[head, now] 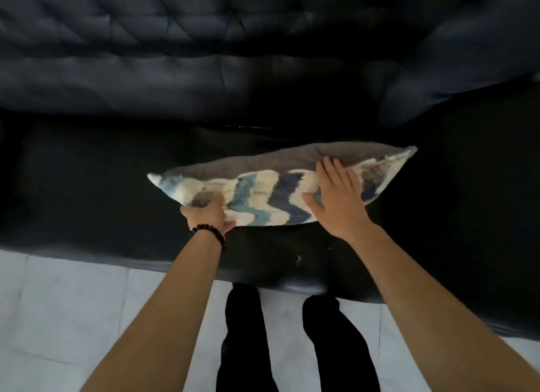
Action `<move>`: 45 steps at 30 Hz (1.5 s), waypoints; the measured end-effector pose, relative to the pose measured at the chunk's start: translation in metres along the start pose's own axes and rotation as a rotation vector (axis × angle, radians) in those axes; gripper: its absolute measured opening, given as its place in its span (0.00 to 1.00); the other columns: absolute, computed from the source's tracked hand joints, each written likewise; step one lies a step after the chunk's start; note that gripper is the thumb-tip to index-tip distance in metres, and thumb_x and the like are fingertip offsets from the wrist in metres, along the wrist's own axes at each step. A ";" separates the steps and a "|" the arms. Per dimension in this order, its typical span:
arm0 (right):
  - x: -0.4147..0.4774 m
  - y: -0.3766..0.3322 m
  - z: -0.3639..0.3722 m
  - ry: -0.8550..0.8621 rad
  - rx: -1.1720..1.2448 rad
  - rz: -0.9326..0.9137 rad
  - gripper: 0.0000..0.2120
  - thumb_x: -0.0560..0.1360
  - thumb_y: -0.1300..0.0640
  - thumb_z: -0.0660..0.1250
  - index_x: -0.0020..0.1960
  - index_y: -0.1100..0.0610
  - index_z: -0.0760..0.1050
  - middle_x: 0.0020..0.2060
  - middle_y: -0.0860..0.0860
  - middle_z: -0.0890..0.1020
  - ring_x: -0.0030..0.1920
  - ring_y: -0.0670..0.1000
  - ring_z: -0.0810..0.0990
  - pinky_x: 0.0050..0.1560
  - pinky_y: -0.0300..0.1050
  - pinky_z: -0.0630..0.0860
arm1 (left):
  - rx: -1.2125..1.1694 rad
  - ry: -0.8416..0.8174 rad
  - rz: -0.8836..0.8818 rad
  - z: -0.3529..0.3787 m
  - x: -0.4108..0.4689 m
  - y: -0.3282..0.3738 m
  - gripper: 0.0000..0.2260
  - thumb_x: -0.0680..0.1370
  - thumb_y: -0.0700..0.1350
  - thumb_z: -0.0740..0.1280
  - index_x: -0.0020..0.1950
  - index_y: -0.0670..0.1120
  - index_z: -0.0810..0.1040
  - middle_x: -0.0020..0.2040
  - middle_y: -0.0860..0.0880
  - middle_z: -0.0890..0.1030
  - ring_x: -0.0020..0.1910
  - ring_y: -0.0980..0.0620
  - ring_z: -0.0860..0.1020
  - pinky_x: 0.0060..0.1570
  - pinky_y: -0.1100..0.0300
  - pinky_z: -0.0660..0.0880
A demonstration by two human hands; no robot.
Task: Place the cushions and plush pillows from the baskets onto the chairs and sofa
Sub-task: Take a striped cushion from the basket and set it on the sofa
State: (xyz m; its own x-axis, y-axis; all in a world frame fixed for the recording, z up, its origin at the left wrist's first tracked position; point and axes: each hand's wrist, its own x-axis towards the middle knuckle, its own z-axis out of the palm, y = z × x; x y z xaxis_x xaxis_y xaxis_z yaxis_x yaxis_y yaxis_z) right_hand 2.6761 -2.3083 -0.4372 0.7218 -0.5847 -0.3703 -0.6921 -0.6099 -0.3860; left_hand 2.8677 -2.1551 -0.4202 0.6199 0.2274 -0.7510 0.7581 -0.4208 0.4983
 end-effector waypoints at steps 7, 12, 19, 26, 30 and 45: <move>0.067 0.008 0.031 0.227 -0.201 -0.074 0.38 0.77 0.45 0.71 0.79 0.61 0.62 0.73 0.61 0.71 0.75 0.63 0.67 0.76 0.59 0.55 | 1.049 0.081 1.225 0.014 0.093 0.035 0.40 0.78 0.56 0.69 0.84 0.49 0.50 0.84 0.42 0.48 0.83 0.38 0.44 0.76 0.33 0.44; 0.089 -0.009 0.022 0.355 -0.210 0.049 0.37 0.70 0.46 0.78 0.73 0.59 0.70 0.57 0.62 0.76 0.61 0.64 0.73 0.65 0.58 0.60 | 1.322 -0.045 1.483 0.037 0.132 0.084 0.21 0.83 0.51 0.62 0.73 0.42 0.73 0.62 0.36 0.76 0.66 0.33 0.70 0.68 0.29 0.58; 0.130 -0.031 -0.038 0.355 -0.236 0.123 0.36 0.64 0.35 0.78 0.65 0.53 0.76 0.57 0.59 0.76 0.63 0.62 0.71 0.68 0.56 0.55 | 1.118 0.114 1.756 0.021 0.130 0.166 0.16 0.83 0.50 0.61 0.59 0.41 0.80 0.48 0.35 0.77 0.52 0.32 0.74 0.57 0.35 0.68; 0.200 -0.031 -0.030 0.288 -0.142 0.170 0.39 0.68 0.31 0.73 0.71 0.49 0.71 0.68 0.58 0.71 0.72 0.61 0.66 0.75 0.57 0.51 | 1.174 0.198 1.417 0.053 0.175 0.209 0.20 0.84 0.53 0.58 0.73 0.46 0.73 0.71 0.36 0.70 0.73 0.34 0.64 0.70 0.36 0.57; 0.196 -0.027 -0.021 0.226 -0.144 0.229 0.41 0.68 0.32 0.73 0.74 0.51 0.69 0.68 0.58 0.72 0.72 0.62 0.66 0.74 0.57 0.53 | 1.275 0.033 1.484 0.062 0.187 0.203 0.23 0.83 0.53 0.62 0.77 0.48 0.67 0.72 0.38 0.70 0.75 0.33 0.62 0.68 0.34 0.57; 0.181 -0.039 0.026 0.945 0.434 0.524 0.57 0.70 0.26 0.69 0.81 0.64 0.53 0.79 0.67 0.53 0.81 0.63 0.55 0.77 0.48 0.53 | 0.195 0.085 1.182 0.065 0.188 0.164 0.32 0.83 0.54 0.63 0.78 0.34 0.60 0.76 0.32 0.57 0.77 0.37 0.60 0.70 0.79 0.49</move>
State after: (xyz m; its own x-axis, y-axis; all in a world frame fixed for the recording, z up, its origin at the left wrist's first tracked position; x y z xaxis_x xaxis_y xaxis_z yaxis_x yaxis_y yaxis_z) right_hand 2.8343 -2.3766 -0.5108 -0.0671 -0.9884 0.1366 -0.7158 -0.0477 -0.6967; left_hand 3.0949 -2.2379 -0.5076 0.9284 -0.3349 0.1608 -0.3272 -0.5321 0.7809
